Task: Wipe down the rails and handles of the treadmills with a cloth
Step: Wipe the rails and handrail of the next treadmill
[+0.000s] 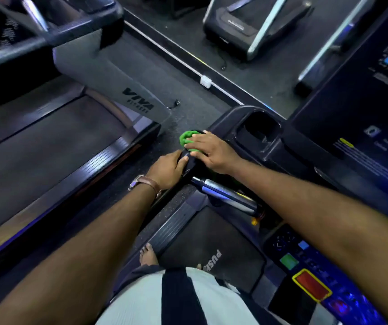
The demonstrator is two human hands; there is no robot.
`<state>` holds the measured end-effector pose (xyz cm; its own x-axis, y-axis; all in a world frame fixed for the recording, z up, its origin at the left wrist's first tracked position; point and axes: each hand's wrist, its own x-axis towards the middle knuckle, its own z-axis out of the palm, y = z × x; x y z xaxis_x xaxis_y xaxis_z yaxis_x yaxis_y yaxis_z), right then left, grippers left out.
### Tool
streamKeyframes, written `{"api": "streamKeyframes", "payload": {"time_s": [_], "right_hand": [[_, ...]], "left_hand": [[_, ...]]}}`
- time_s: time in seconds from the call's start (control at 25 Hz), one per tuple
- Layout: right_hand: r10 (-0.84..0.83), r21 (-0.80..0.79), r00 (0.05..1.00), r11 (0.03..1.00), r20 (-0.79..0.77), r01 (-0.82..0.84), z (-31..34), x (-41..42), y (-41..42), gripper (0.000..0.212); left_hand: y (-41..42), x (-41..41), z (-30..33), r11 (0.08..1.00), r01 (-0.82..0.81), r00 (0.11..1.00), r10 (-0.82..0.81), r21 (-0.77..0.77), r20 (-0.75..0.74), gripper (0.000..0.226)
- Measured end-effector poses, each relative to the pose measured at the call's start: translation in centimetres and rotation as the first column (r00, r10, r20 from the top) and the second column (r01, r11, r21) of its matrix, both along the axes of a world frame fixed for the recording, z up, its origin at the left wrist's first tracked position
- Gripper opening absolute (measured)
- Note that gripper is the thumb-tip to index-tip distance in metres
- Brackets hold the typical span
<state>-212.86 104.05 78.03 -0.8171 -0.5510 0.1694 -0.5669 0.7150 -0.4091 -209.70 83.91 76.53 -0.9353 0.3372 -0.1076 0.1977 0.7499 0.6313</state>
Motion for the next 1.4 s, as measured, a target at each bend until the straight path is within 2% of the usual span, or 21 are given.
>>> {"api": "streamKeyframes", "payload": {"time_s": [0.04,0.08,0.16,0.2,0.24,0.36,0.4,0.52,0.8,0.92,1.0,1.08,1.12,1.16,1.2,1.24,1.28,1.32,1.36,1.4], "right_hand": [[0.028,0.034,0.999,0.999,0.044,-0.03,0.4,-0.6,1.2,0.029],[-0.056,0.058,0.995,0.997,0.086,0.051,0.9,-1.7,1.8,0.029],[-0.328,0.158,0.935,0.938,0.133,0.307,2.0,-3.5,0.9,0.03],[-0.372,0.219,0.914,0.917,0.161,0.334,2.3,-3.7,-0.8,0.032],[-0.317,0.266,0.927,0.928,0.202,0.26,2.6,-3.0,-3.2,0.034],[0.048,0.287,0.965,0.95,0.259,-0.124,1.9,1.7,-9.1,0.037],[0.103,0.282,0.963,0.943,0.249,-0.174,1.7,2.8,-9.9,0.037],[0.15,0.282,0.966,0.937,0.211,-0.207,1.8,4.0,-11.4,0.037],[0.305,0.213,0.94,0.919,0.151,-0.332,0.6,10.4,-17.6,0.034],[0.357,0.184,0.923,0.907,0.141,-0.379,0.2,14.8,-22.0,0.031],[0.376,0.126,0.912,0.909,0.165,-0.397,0.4,17.9,-24.7,0.028],[0.358,-0.024,0.894,0.93,0.27,-0.366,0.7,20.1,-26.9,0.028],[0.356,-0.156,0.857,0.934,0.372,-0.321,1.1,21.3,-28.2,0.03],[0.363,-0.327,0.774,0.921,0.518,-0.213,1.5,22.6,-29.7,0.033],[0.398,-0.49,0.63,0.871,0.667,-0.033,2.1,24.0,-31.3,0.036],[0.447,-0.579,0.476,0.797,0.757,0.172,2.7,25.5,-33.1,0.039],[0.48,-0.595,0.364,0.721,0.799,0.356,3.4,26.8,-35.1,0.041],[0.49,-0.571,0.298,0.658,0.82,0.491,4.1,27.9,-37.3,0.043],[0.5,-0.535,0.243,0.602,0.831,0.593,4.5,28.6,-39.4,0.045],[0.516,-0.503,0.198,0.56,0.833,0.658,4.9,28.8,-41.4,0.049]], "left_hand": [[-0.5,0.9,0.1,1.0,-0.014,1.0,0.013,-0.021,-0.023,0.038],[-1.1,1.8,0.2,0.998,-0.031,0.999,0.029,-0.049,-0.038,0.038],[-2.5,4.2,0.3,0.99,-0.083,0.996,0.077,-0.118,-0.052,0.038],[-3.3,5.3,0.3,0.981,-0.118,0.992,0.11,-0.155,-0.054,0.04],[-4.2,6.4,0.3,0.967,-0.162,0.986,0.153,-0.196,-0.062,0.043],[-6.2,9.6,0.2,0.909,-0.322,0.947,0.303,-0.266,-0.111,0.045],[-6.7,10.6,0.1,0.89,-0.363,0.932,0.34,-0.276,-0.128,0.044],[-8.0,13.9,0.2,0.83,-0.47,0.882,0.431,-0.3,-0.191,0.038],[-11.5,20.9,0.5,0.743,-0.561,0.826,0.472,-0.365,-0.309,0.037],[-14.3,24.3,0.4,0.731,-0.594,0.801,0.495,-0.336,-0.337,0.034],[-15.9,26.4,0.3,0.726,-0.628,0.772,0.538,-0.279,-0.337,0.03],[-17.4,28.0,0.1,0.696,-0.681,0.729,0.614,-0.227,-0.302,0.028],[-18.4,29.0,0.0,0.657,-0.732,0.679,0.678,-0.181,-0.282,0.028],[-19.5,30.1,0.1,0.594,-0.798,0.597,0.76,-0.096,-0.258,0.027],[-20.8,31.2,0.3,0.502,-0.865,0.486,0.847,0.021,-0.216,0.026],[-22.1,32.5,0.7,0.392,-0.907,0.371,0.917,0.152,-0.146,0.026],[-23.5,33.6,1.3,0.289,-0.917,0.289,0.956,0.274,-0.042,0.028],[-25.1,34.6,1.8,0.205,-0.896,0.257,0.963,0.393,0.084,0.03],[-26.5,35.4,2.3,0.135,-0.852,0.277,0.936,0.506,0.217,0.032],[-28.0,36.1,2.9,0.064,-0.795,0.333,0.878,0.604,0.345,0.034]]}}
